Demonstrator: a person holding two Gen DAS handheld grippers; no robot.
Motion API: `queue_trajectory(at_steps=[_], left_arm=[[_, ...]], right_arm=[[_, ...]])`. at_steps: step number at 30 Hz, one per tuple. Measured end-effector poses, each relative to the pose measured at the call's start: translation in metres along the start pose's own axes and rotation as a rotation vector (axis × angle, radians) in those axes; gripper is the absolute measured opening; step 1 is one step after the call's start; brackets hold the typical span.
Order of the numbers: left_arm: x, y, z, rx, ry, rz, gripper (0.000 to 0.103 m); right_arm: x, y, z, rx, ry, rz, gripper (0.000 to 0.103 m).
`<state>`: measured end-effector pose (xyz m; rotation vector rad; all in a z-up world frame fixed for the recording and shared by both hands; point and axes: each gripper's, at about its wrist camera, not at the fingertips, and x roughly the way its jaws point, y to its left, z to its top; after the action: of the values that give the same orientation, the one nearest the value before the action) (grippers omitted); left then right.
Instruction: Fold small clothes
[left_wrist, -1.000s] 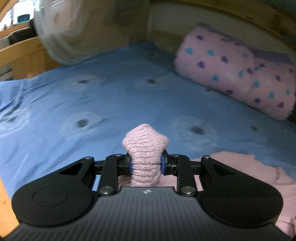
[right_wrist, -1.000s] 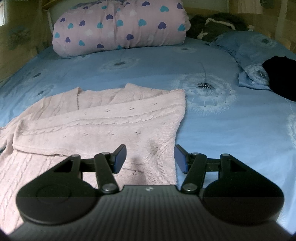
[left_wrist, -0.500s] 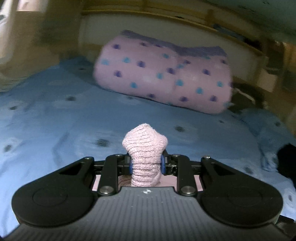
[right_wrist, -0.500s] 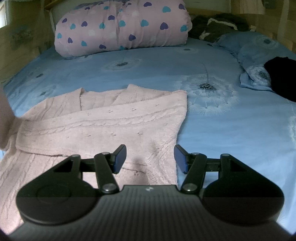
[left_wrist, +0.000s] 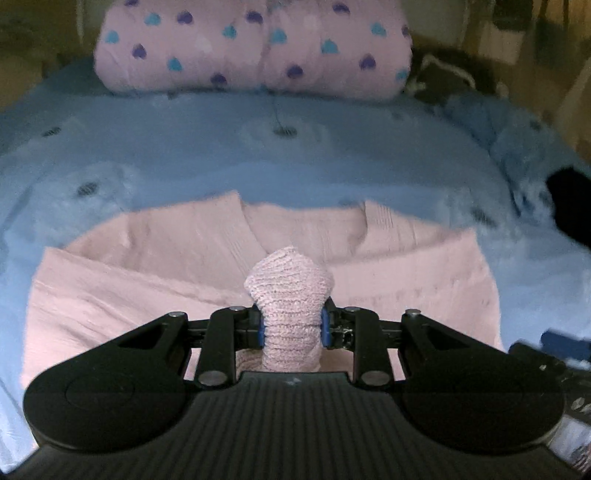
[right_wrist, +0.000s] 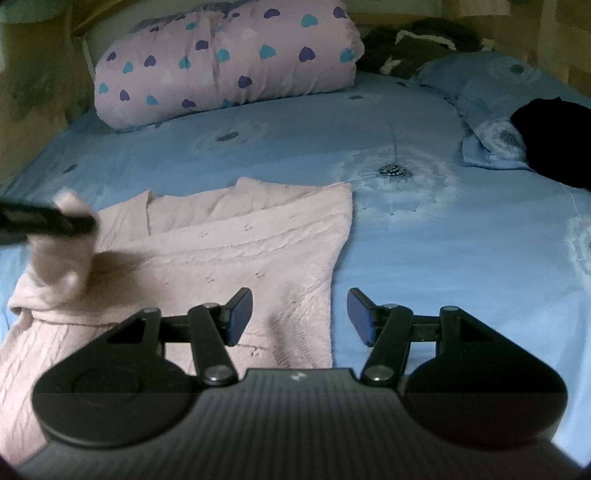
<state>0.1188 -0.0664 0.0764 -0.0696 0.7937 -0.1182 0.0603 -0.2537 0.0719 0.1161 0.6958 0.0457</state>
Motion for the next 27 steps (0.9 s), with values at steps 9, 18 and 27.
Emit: queue_trajectory(at_steps=[9,18,27], left_arm=[[0.008,-0.006,-0.006,0.052,0.035,0.009,0.061],[-0.052,0.017,-0.005,0.095,-0.041,0.069,0.081],[-0.074,0.091,-0.036,-0.073,-0.056,0.126,0.082]], right_arm=[[0.003,0.0,0.001,-0.001,0.01,0.005,0.059],[0.005,0.003,-0.002,-0.013,0.02,-0.001,0.059],[0.01,0.013,-0.008,-0.038,0.033,-0.007,0.059]])
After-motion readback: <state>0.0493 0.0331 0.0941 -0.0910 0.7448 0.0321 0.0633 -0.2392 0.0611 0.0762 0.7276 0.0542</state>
